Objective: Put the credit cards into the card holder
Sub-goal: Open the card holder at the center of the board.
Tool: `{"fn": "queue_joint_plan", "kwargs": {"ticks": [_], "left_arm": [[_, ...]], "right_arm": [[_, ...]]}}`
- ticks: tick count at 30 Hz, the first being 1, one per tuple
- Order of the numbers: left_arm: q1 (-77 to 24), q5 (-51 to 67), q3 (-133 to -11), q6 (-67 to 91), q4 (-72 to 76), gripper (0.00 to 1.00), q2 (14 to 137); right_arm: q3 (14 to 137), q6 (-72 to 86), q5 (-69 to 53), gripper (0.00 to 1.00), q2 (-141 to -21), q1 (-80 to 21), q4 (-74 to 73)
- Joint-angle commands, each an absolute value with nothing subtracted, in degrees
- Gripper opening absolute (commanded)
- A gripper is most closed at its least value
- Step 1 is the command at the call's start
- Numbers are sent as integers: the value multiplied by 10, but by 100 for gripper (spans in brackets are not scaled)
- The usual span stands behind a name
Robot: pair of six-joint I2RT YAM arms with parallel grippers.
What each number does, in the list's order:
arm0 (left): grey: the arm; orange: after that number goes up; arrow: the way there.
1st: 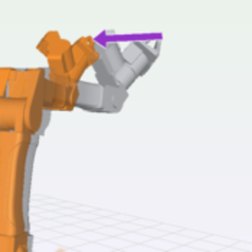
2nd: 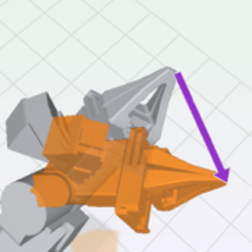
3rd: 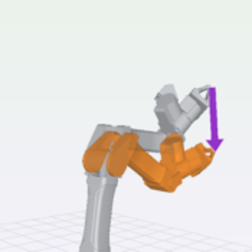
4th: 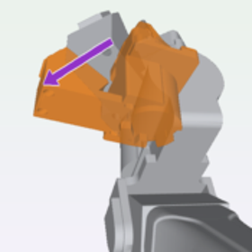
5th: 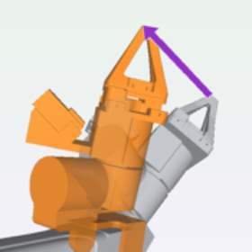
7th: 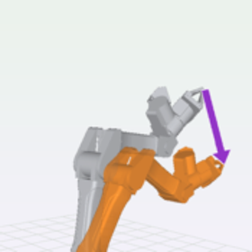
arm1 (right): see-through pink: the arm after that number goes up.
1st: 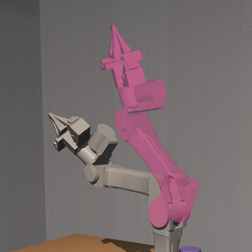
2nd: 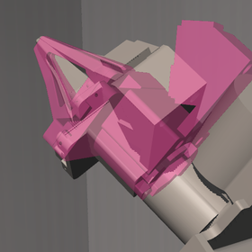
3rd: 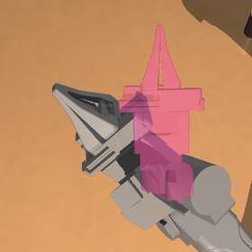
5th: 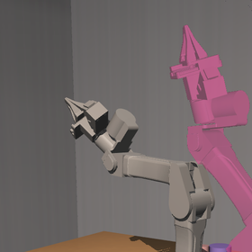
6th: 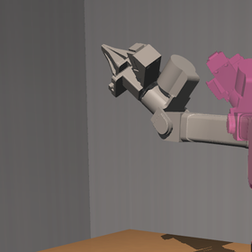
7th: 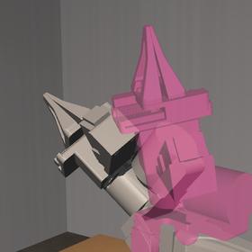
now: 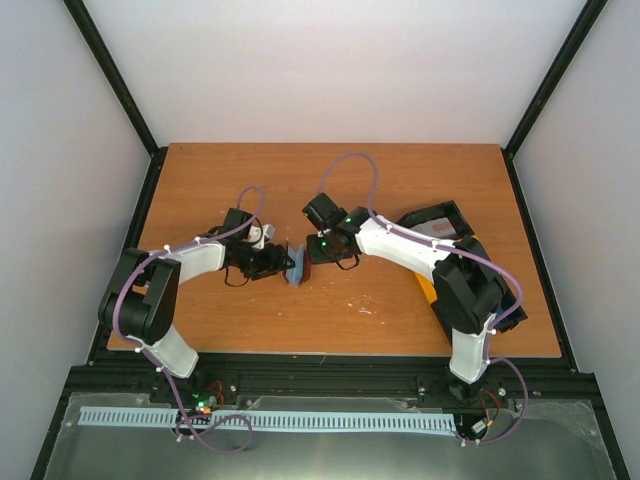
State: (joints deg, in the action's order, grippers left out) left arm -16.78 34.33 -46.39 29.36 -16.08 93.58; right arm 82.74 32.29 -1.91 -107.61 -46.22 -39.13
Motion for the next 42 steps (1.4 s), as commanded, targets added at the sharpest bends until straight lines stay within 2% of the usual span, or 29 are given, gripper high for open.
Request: {"fn": "queue_joint_plan", "kwargs": {"ticks": [1,5,10,12,15,20,25,34,42], "left_arm": [[-165,288,-477,284,-194,66,926],[-165,286,-477,281,-198,60,930],[-165,308,-478,280,-195,51,938],[-165,314,-478,281,-194,48,938],[-165,321,-478,281,-194,46,938],[-165,332,-477,281,-194,46,933],[-165,345,-478,288,-195,49,928],[-165,332,-480,303,-205,46,941],[-165,326,-462,327,-199,47,933]], "right_arm": [[818,329,33,3,-1066,-461,-414],[814,325,57,6,-1072,-461,-423],[822,316,73,36,-1055,-460,-425],[822,314,75,41,-1041,-460,-419],[823,307,74,42,-1023,-461,-410],[816,299,102,35,-995,-471,-386],[782,266,35,39,-954,-475,-289],[847,280,-101,33,-1090,-478,-330],[923,254,-43,43,-1192,-491,-390]]}}
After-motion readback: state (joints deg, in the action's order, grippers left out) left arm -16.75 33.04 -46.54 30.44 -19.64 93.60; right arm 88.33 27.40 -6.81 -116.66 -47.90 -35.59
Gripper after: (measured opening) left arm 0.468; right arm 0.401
